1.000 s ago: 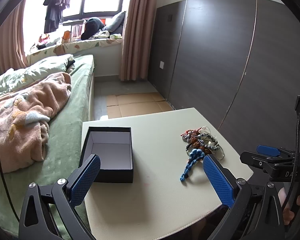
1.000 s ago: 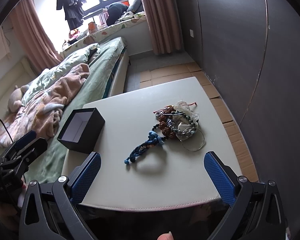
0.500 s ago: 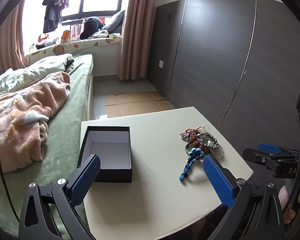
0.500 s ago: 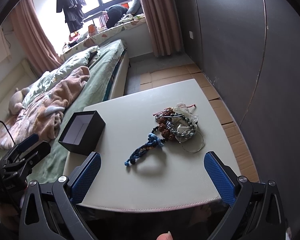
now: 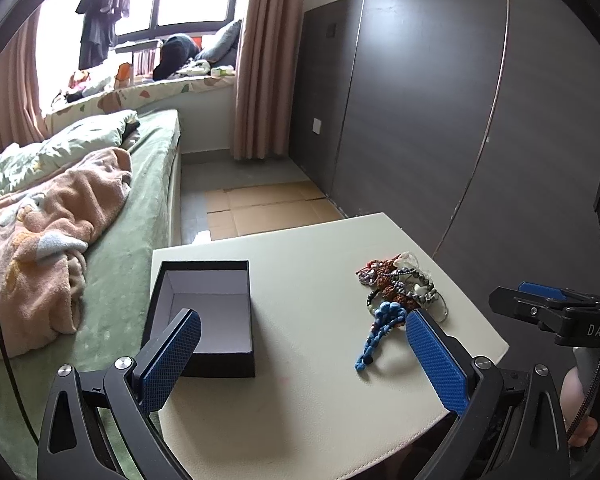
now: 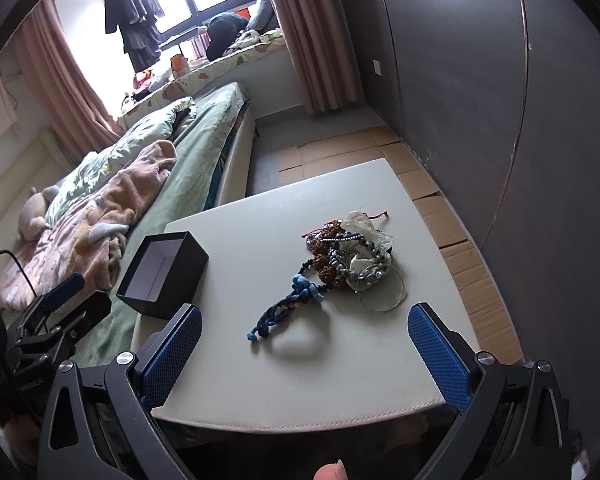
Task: Organize jewelry
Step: 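Reach the left gripper to the blue knotted bracelet and grasp it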
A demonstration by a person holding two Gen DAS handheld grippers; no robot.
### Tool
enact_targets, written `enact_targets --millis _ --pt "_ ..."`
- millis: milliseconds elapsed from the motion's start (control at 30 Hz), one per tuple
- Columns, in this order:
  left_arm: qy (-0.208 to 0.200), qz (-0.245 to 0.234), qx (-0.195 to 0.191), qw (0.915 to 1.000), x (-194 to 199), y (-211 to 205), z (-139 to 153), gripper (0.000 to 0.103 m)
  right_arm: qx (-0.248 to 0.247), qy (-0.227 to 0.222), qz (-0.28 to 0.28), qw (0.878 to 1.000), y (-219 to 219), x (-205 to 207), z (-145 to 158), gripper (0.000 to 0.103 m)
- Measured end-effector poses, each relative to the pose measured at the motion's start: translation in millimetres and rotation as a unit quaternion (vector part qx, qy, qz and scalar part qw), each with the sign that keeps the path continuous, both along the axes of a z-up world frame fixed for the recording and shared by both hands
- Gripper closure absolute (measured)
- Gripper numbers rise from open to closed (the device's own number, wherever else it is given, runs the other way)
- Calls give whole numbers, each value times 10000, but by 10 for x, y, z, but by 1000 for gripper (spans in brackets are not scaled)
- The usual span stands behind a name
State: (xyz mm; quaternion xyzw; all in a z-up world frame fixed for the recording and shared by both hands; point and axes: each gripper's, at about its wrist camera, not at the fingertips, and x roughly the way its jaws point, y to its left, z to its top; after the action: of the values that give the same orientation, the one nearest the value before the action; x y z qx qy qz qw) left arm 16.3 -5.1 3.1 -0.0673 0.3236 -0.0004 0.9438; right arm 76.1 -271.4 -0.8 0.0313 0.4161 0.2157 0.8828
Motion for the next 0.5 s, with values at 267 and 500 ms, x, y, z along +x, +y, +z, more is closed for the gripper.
enact_targets --millis 267,500 --pt "114 -259 -132 9995 250 -111 -73 1 229 208 -322 9990 -160 229 -9 0" --pt "428 -565 -200 9973 485 -302 -255 14 655 605 -810 9927 -400 445 -116 0"
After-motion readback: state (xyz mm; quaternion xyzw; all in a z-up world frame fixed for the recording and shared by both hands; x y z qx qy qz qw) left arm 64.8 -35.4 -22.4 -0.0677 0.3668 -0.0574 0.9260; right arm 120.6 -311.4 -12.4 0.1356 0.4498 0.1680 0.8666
